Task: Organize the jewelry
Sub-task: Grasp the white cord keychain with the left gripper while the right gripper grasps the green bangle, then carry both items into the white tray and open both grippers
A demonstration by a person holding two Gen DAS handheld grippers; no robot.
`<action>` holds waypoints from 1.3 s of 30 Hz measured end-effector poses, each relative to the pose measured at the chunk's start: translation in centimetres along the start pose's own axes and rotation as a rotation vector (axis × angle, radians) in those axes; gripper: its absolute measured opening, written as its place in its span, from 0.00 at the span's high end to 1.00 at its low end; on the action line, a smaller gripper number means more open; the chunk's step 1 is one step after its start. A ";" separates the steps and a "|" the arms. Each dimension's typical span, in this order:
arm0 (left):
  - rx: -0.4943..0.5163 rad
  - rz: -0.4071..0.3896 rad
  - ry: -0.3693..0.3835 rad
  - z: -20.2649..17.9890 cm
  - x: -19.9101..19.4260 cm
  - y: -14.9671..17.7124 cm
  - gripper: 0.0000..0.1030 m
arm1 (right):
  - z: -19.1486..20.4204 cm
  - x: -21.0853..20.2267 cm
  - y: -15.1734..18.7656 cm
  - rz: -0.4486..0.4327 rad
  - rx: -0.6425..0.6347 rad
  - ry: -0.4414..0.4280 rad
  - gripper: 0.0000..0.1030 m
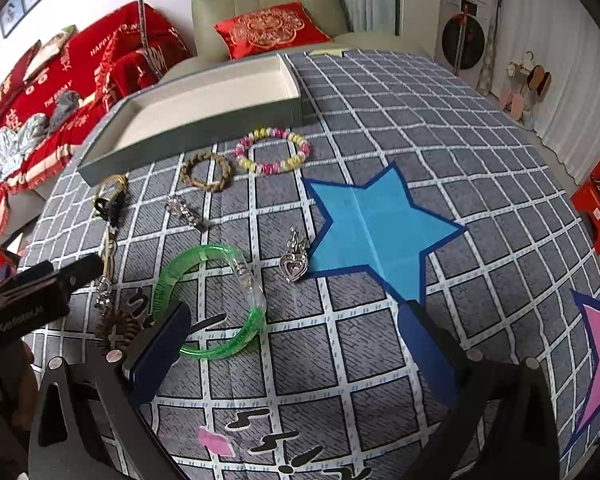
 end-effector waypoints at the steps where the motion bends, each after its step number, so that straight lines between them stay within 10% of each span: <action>1: 0.003 0.008 0.002 -0.1 0.3 -0.1 0.00 | 0.2 0.2 0.0 0.007 -0.002 0.000 0.04; 11: 0.052 0.028 -0.002 -0.7 1.5 -1.0 0.13 | 1.7 0.7 0.3 0.049 -0.039 0.034 0.41; 15: 0.102 0.031 -0.023 -1.3 1.5 -0.8 0.34 | 1.9 0.5 0.4 0.044 -0.054 0.044 0.56; 18: 0.119 0.026 -0.006 -1.5 1.3 -0.7 0.67 | 1.8 0.3 0.4 0.043 -0.052 0.040 0.78; 20: 0.117 0.026 0.023 -1.5 1.2 -0.6 0.67 | 1.7 0.3 0.5 0.042 -0.047 0.025 0.89; 39: 0.114 -0.066 0.181 -1.6 -4.9 -3.4 0.67 | -1.4 -3.0 -4.6 -0.014 0.068 -0.177 0.89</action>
Point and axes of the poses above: each gripper's, at about its wrist camera, not at the fingertips, and x roughly the way its jaws point, z to its left, y to its underside, the point moved 3 cm from there along x, roughly the way its jaws point, and after that the axes turned 15 degrees about y, right-handed, at the moved point
